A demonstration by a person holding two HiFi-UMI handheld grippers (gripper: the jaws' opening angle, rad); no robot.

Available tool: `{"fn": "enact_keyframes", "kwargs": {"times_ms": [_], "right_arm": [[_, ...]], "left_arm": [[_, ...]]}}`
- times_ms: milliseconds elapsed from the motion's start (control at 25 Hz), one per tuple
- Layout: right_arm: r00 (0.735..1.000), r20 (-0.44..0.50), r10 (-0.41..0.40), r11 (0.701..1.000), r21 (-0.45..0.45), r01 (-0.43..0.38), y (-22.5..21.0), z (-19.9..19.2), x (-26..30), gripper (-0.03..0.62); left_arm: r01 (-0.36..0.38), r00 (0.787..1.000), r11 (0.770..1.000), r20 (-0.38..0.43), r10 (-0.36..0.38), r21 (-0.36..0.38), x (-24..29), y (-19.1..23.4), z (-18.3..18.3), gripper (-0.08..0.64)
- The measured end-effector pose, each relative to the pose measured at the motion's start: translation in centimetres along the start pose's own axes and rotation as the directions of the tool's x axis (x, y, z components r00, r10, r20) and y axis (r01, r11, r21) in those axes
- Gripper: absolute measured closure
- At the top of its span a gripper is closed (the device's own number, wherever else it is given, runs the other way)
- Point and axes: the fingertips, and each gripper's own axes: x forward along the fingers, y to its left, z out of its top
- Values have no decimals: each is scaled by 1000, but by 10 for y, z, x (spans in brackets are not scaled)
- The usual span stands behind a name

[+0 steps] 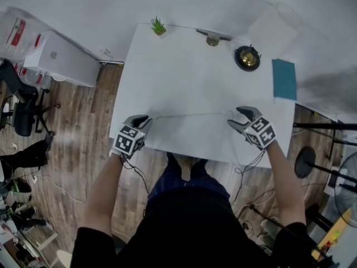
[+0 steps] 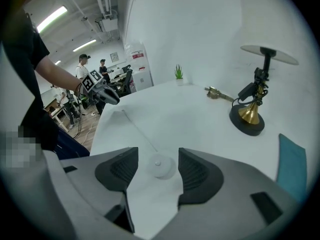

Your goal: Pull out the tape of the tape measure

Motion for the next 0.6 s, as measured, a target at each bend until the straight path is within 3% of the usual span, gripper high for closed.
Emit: {"fn": "enact_keyframes", "kwargs": {"times_ms": [120, 240, 400, 600], "right_arm": [[995, 75, -64, 998, 4, 64, -3, 18, -19, 401], [971, 195, -142, 990, 52, 134, -8, 45, -44, 462], [915, 318, -248, 969, 94, 230, -12, 77, -80, 542], [833, 444, -329, 944, 140, 299, -8, 111, -122, 570]], "left_arm": [[-17, 999, 1000, 46, 16, 4, -15, 0, 12, 497], [-30, 993, 999, 117, 27, 17, -35, -2, 35, 497], [-61, 973, 998, 224, 52, 30, -61, -7, 74, 505], [-99, 933, 995, 348, 88, 13, -98, -15, 122, 512]]}}
